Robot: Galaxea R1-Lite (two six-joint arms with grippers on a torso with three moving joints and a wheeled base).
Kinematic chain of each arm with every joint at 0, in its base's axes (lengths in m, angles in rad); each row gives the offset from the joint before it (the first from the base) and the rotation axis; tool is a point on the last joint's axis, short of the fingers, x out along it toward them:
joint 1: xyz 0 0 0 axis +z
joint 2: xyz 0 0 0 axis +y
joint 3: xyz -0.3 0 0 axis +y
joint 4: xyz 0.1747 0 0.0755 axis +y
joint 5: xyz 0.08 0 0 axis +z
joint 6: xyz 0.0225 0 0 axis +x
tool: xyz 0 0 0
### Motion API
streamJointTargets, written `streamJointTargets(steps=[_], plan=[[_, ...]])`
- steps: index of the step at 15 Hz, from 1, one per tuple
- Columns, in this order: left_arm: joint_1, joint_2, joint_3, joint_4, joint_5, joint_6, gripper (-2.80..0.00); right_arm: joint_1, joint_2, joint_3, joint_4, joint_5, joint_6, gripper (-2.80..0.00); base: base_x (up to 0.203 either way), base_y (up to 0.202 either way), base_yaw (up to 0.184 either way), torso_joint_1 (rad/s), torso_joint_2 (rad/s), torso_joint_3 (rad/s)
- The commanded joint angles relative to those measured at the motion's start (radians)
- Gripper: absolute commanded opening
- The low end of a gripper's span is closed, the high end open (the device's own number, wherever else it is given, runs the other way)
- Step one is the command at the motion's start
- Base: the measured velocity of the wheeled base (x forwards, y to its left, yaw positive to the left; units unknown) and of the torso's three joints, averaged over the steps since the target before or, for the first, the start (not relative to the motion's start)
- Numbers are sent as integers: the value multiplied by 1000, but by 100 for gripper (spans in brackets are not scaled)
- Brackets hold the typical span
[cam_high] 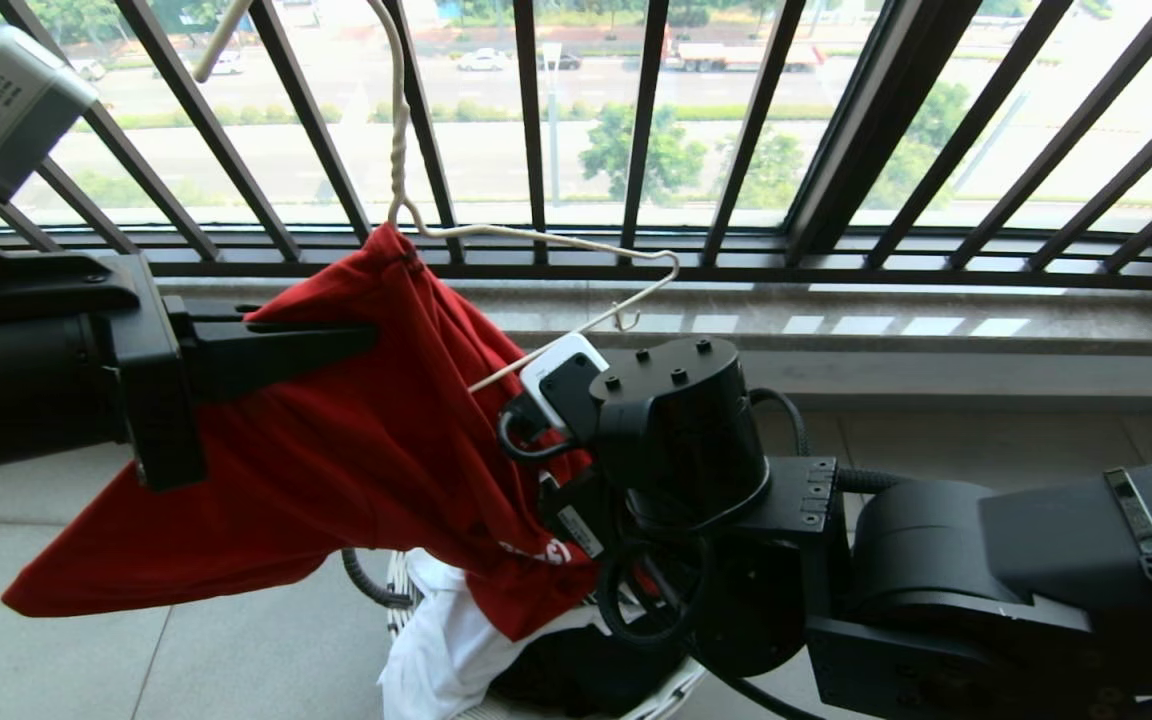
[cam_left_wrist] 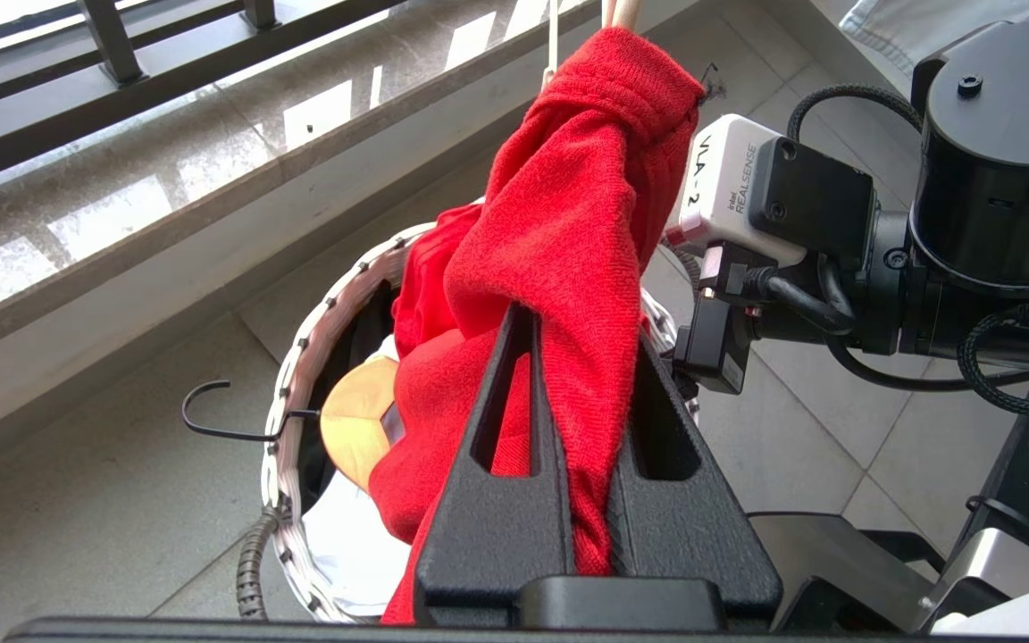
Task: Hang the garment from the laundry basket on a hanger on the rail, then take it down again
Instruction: Hang the clothes on the clothes rack
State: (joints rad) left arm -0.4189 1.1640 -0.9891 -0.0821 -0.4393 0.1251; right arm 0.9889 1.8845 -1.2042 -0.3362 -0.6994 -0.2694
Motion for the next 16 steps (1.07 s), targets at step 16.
streamJointTargets(steps=[16], plan=[[0, -1, 7, -1, -4, 4, -280, -71, -51, 5, -29, -6, -46, 0, 0, 0, 0, 0, 0, 0]])
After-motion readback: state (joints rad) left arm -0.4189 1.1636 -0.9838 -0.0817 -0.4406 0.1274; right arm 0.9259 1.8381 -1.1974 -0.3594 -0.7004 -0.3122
